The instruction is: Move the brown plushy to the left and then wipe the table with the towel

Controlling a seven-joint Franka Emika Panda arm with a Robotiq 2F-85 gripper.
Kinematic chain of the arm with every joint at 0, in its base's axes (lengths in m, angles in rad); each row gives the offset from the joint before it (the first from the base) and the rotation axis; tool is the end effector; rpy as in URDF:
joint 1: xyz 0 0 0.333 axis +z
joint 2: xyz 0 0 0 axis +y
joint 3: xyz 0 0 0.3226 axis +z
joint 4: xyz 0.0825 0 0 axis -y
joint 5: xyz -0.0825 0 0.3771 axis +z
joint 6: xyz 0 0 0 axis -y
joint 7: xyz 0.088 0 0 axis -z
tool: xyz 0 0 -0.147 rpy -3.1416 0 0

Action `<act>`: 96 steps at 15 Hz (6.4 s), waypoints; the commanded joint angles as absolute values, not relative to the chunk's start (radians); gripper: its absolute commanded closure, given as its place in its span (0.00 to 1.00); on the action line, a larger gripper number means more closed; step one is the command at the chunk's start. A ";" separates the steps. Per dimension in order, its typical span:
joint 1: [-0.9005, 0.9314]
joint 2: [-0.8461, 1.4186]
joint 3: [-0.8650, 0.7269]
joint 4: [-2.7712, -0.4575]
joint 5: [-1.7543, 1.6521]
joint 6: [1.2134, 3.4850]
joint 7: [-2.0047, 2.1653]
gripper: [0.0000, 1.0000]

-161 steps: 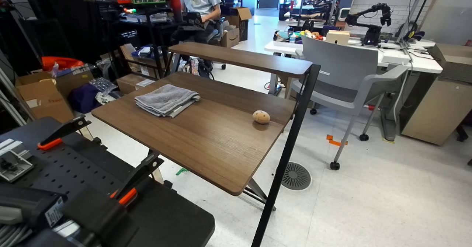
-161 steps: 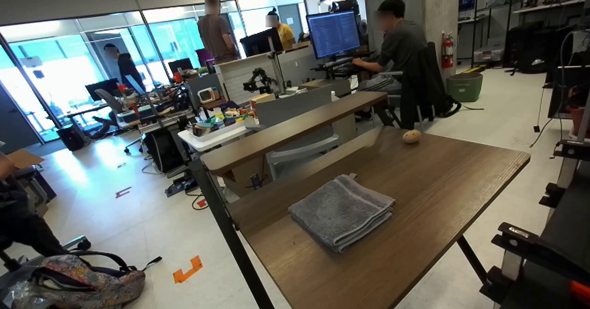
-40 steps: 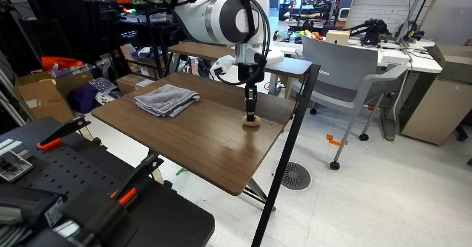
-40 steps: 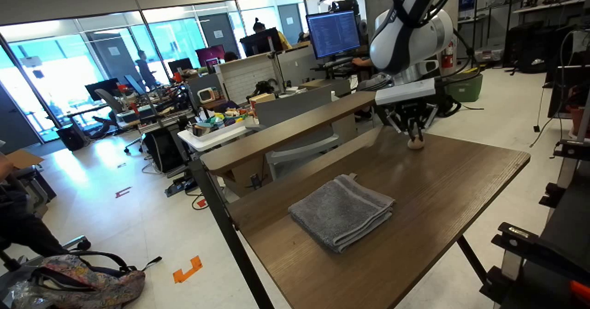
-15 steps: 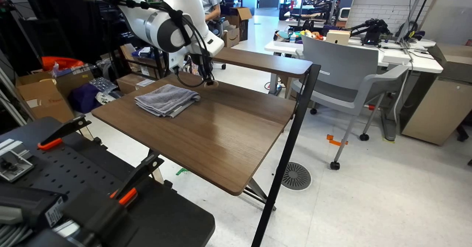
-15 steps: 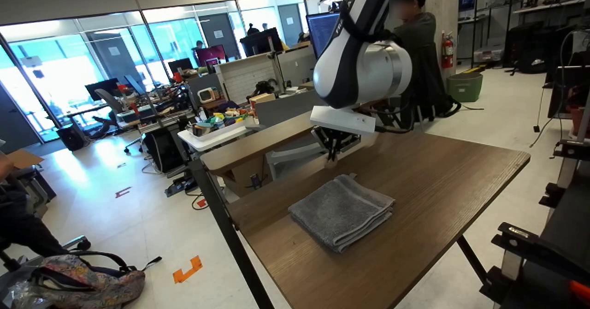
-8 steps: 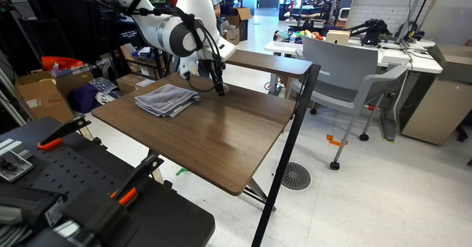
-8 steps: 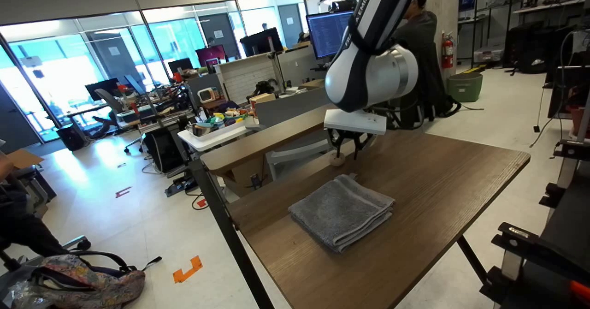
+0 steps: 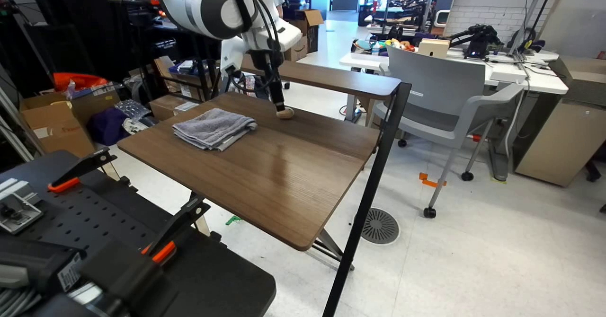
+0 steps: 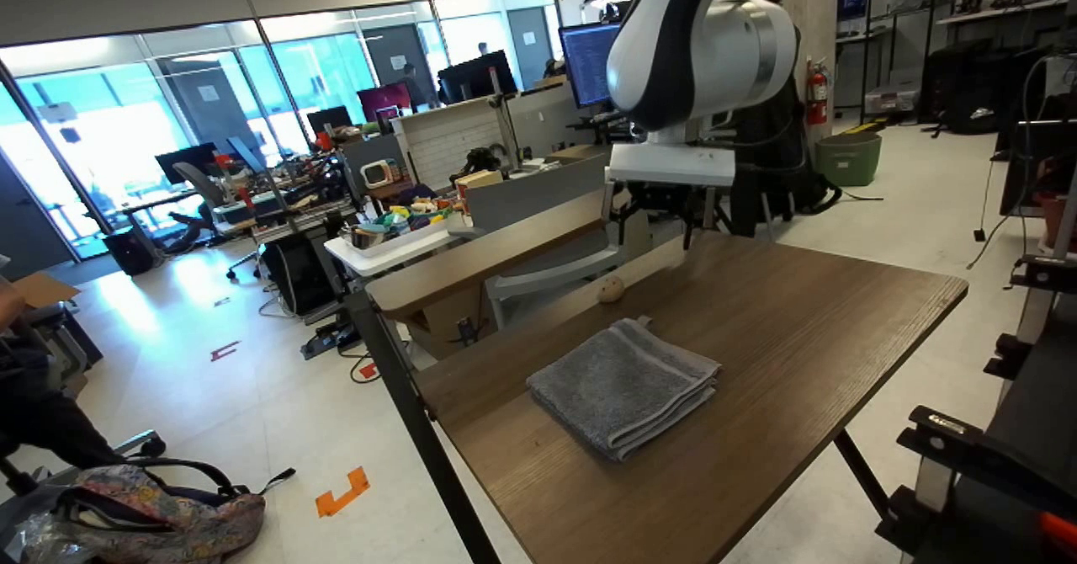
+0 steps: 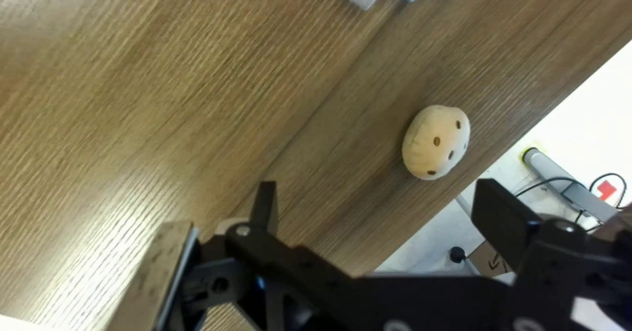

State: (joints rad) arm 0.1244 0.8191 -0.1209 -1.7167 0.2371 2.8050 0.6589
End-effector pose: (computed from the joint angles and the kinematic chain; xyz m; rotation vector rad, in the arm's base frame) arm 0.6990 0.0017 0.1153 -2.7538 1.1937 -0.3865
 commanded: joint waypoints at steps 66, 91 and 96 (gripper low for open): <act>0.232 1.102 -0.092 -1.403 0.185 2.781 0.608 0.00; 0.317 1.050 -0.026 -1.555 0.179 2.720 0.615 0.00; 0.307 1.092 -0.023 -1.512 0.191 2.751 0.624 0.00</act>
